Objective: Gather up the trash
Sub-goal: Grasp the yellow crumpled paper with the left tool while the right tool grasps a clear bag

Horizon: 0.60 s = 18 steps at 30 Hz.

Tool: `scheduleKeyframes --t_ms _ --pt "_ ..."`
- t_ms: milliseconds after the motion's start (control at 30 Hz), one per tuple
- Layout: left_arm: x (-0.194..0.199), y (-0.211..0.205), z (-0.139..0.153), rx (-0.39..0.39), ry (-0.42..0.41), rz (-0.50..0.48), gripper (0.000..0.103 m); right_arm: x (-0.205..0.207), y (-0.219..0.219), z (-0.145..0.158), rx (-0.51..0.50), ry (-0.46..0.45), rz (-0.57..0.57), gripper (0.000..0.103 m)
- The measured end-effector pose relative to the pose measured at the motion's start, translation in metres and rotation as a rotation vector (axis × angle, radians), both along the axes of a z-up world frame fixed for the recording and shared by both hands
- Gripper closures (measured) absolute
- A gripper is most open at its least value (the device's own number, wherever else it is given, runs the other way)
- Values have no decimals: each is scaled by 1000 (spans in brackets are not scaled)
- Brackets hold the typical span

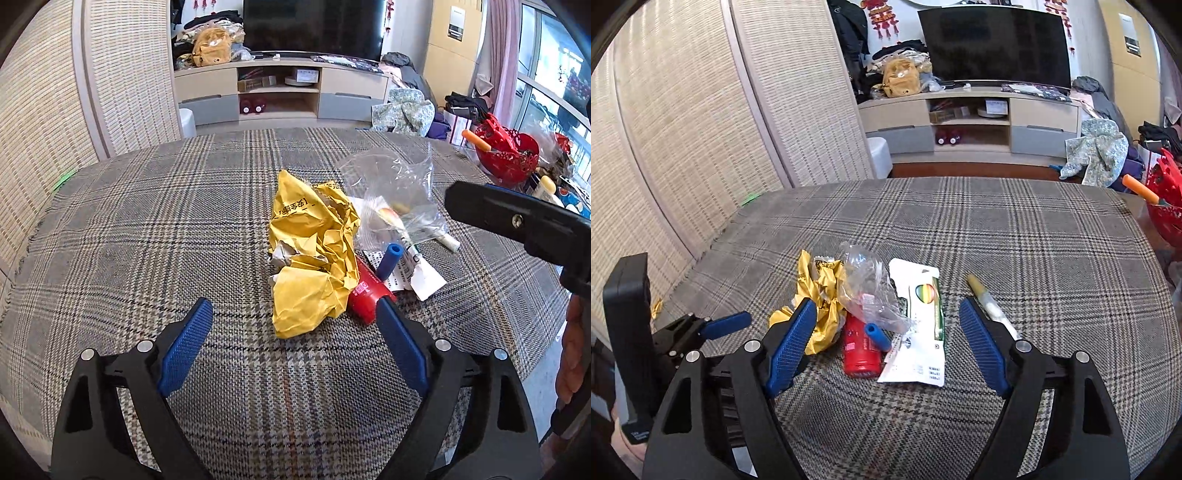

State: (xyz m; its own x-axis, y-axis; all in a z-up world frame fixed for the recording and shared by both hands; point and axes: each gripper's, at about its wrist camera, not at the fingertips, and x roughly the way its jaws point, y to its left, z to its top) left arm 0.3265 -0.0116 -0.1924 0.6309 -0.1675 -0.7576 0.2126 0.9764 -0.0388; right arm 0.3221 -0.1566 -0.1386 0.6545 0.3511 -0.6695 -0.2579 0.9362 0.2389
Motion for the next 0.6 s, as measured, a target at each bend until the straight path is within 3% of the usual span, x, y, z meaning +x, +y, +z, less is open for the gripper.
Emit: scheduleKeyframes --t_ms 167,267,333,367,400,500,567,600 --pt "12 -1 -10 -11 19 -18 23 12 15 -6 -14 3 28 36" --pt "18 -1 -16 -16 36 -31 33 22 21 -13 -24 24 31 49" --pt "20 0 -19 -19 46 -38 41 27 23 -18 -31 38 32 70" --pt "21 -1 -20 -19 49 -42 43 27 22 -20 -32 40 31 74" --pt "21 -1 -21 -20 53 -49 52 27 22 -21 -35 40 27 81" --pt "20 -2 -19 -10 46 -55 72 23 18 -22 -37 37 17 84" --pt "17 -2 -17 -8 37 -56 80 19 17 -22 -41 37 17 85" --pt "17 -3 -16 -5 34 -57 90 16 16 -21 -45 36 19 86"
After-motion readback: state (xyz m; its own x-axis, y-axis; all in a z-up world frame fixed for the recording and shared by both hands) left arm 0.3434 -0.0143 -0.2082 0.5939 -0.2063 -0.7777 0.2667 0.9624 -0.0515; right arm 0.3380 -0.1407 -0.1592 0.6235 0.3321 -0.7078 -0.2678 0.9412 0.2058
